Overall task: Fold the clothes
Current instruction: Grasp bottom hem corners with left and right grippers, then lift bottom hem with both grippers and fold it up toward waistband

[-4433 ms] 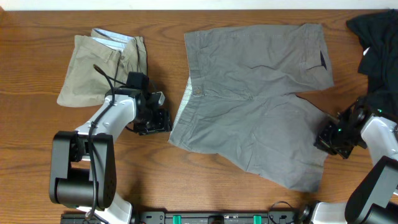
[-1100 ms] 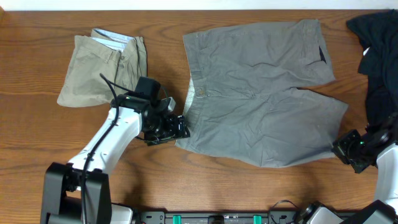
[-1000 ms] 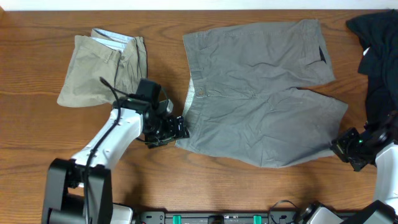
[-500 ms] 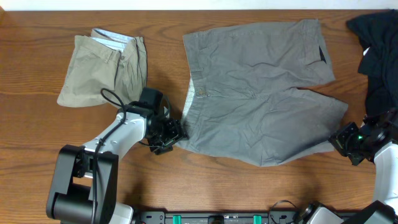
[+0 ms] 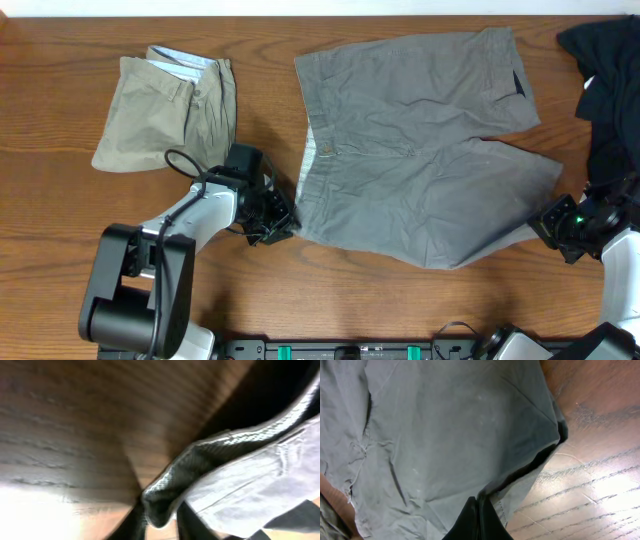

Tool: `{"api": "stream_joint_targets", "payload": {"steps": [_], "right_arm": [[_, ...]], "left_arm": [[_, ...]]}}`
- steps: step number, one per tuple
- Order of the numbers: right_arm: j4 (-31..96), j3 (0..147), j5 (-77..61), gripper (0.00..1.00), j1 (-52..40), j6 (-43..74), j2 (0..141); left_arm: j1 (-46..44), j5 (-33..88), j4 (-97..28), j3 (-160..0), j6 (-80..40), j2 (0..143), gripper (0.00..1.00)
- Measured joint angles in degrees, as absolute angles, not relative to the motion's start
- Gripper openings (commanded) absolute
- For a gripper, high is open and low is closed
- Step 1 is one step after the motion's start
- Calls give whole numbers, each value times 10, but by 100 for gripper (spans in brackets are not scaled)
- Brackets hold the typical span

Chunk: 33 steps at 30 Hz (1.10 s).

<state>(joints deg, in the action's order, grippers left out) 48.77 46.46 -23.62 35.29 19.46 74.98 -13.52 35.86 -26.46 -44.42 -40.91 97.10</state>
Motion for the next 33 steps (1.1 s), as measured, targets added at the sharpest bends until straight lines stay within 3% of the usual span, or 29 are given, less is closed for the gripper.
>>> {"api": "stream_joint_targets", "payload": {"steps": [11,25,33], "right_arm": [[502,487,-236,1,353,195,750],[689,690,-278,1,345,186,749],[547,725,-309,1,288,222,751]], "left_arm": [[-123,350,-347,-437,-374,931,6],[-113,236,-618,-441,-353,554,6],[-114,232,-547,-447,-359,483,6]]}}
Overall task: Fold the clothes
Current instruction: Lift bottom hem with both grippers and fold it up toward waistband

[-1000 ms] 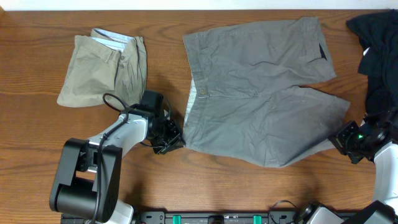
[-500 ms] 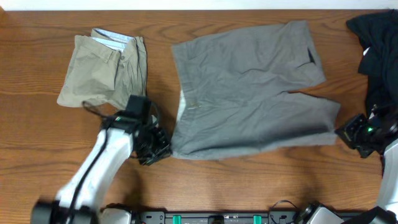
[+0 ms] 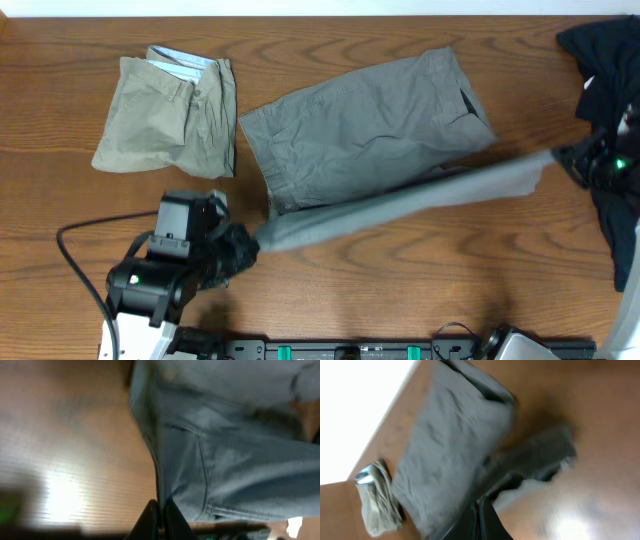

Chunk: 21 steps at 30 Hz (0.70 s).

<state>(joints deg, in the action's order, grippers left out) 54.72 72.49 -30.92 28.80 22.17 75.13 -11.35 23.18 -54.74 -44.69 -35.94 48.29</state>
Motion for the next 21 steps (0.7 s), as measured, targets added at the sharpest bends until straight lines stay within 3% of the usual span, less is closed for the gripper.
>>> {"api": "stream_joint_targets", "payload": {"steps": [6,14,21], "right_arm": [[355,735,-289,1,222,256,790],[141,738,-285,1,162,319,910],[-39,740,-284,1,147,384,1039]], "left_arm": [[-113,232,-355,-448,-325,544,6],[-112,189,-242,-448,-286,669,6],[-110,146,-70,-448,-250,745,6]]}}
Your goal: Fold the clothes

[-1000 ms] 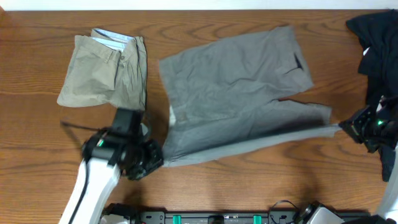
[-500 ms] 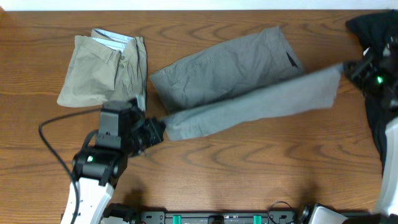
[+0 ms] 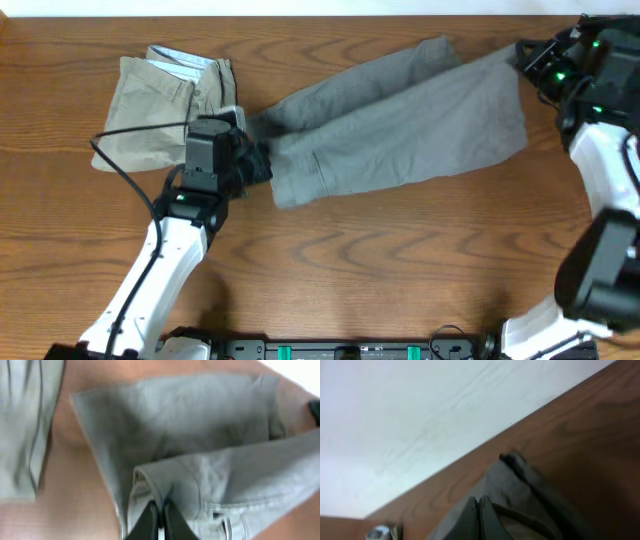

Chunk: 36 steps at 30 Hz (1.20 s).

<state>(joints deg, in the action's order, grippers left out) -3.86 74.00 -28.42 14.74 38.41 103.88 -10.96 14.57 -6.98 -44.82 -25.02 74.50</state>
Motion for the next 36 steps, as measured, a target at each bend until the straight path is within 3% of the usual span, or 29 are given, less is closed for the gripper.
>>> {"api": "stream_joint_targets", "payload": {"steps": [11,23,24,27,28,31,36], "right_arm": [[-223,740,-314,3,121,473,1184],[-278,740,-288,11,87,486,1212],[-281,740,-285,13,83,487,1212],[-291,740,-278,25,72,490,1213],[-293,740,-278,27,70,491,1213],[-288,740,-302,31,69,482,1213],[-186,745,-373,31,70,440,1213]], "left_arm": [[-111,21,1,-448,-231,804,6],[-109,-72,86,-448,-222,885,6],[-109,-78,91,-448,-222,885,11],[-103,-95,100,-448,-220,885,66],[-101,-99,102,-448,-220,885,73],[-97,-109,102,-448,-219,884,79],[-96,-102,65,-448,-204,854,79]]}}
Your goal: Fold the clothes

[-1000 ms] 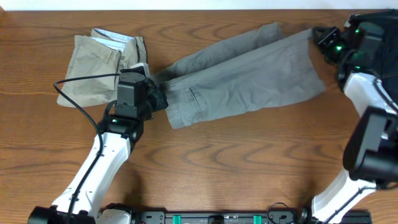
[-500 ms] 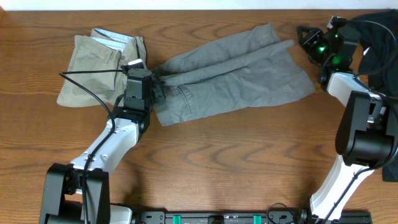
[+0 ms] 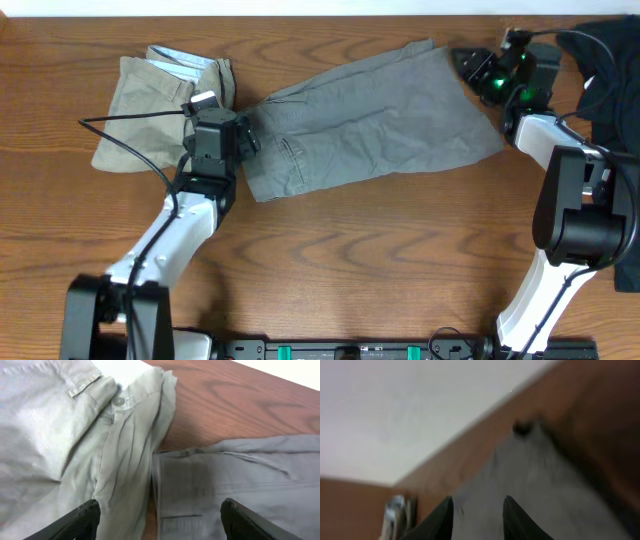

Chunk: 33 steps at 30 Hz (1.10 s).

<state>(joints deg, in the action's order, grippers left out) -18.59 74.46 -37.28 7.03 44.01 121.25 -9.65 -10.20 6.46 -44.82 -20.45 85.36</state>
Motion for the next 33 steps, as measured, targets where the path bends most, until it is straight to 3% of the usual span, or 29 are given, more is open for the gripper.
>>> {"api": "stream_joint_targets", "payload": {"steps": [3,6,11,16,23,26,33], "right_arm": [[-109,745,-404,30,70,406,1213],[-7,746,-411,21,66,354,1213],[140,746,-314,7,40,298,1214],[241,765,-196,1,22,285,1204],[384,779,-103,1,28,294,1183],[420,780,-93,1,46,295,1179],[430,771,-138,1,106,247,1172]], "left_arm": [[-96,-74,29,-448,-192,815,73],[-96,-32,-19,-449,-182,781,66],[-97,49,-124,-451,-176,771,65],[-97,96,-206,-450,-175,771,66],[-98,130,-275,-450,-171,771,80],[-98,136,-290,-450,-166,771,92],[-98,149,-241,-450,-196,793,94]]}}
